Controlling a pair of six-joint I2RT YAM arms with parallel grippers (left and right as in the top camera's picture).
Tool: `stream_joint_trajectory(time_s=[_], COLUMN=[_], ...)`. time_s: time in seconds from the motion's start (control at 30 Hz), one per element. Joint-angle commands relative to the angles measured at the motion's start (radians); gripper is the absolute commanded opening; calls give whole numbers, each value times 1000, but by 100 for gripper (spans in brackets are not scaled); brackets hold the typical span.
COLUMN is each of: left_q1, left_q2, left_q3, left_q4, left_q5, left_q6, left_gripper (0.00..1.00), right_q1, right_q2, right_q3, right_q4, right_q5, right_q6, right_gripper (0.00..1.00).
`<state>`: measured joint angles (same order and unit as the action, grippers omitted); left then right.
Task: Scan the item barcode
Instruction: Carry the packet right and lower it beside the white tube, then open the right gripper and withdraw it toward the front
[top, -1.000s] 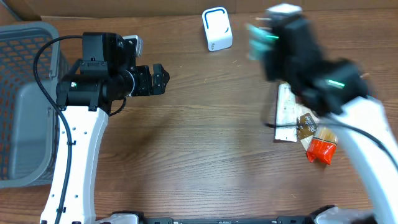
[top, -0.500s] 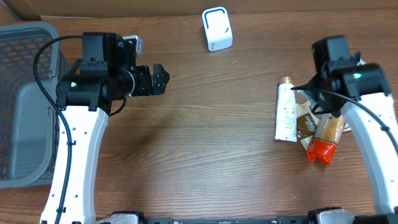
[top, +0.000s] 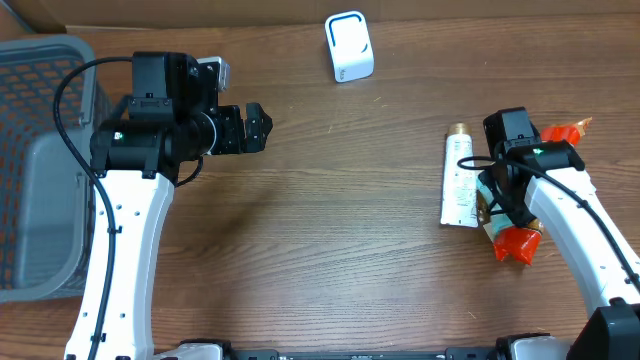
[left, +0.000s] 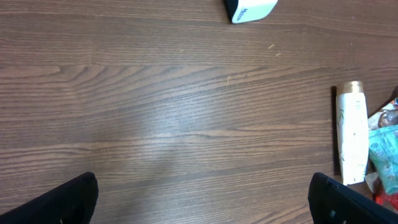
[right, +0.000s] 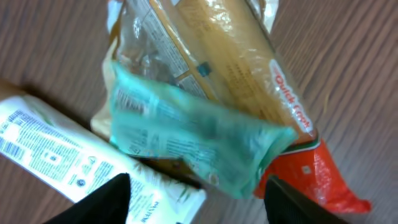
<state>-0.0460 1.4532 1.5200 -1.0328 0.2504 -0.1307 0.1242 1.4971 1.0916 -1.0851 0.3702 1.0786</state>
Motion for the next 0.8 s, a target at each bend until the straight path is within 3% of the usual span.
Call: stream_joint_trajectory(time_s=[0.0, 0.1, 0.4, 0.53, 0.77], left_q1=[-8, -8, -8, -9, -8], left_q2=[0, 0, 0, 0, 0], left_q3=[5, 5, 5, 5, 5], left_q4=[0, 0, 0, 0, 0], left_q5=[2, 2, 2, 2, 2], left_q6=[15, 15, 16, 16, 15], left_gripper=[99, 100, 100, 100, 100], right_q1=[-4, -4, -4, -4, -4], right_q2=[-55, -116, -381, -528, -740], right_q3=[2, 3, 38, 63, 140], right_q4=[-22, -23, -1, -19, -134], right_q5=[13, -8, -238, -393, -417], right_q6=[11, -47, -333, -473, -485], right_gripper=[72, 76, 100, 100, 100])
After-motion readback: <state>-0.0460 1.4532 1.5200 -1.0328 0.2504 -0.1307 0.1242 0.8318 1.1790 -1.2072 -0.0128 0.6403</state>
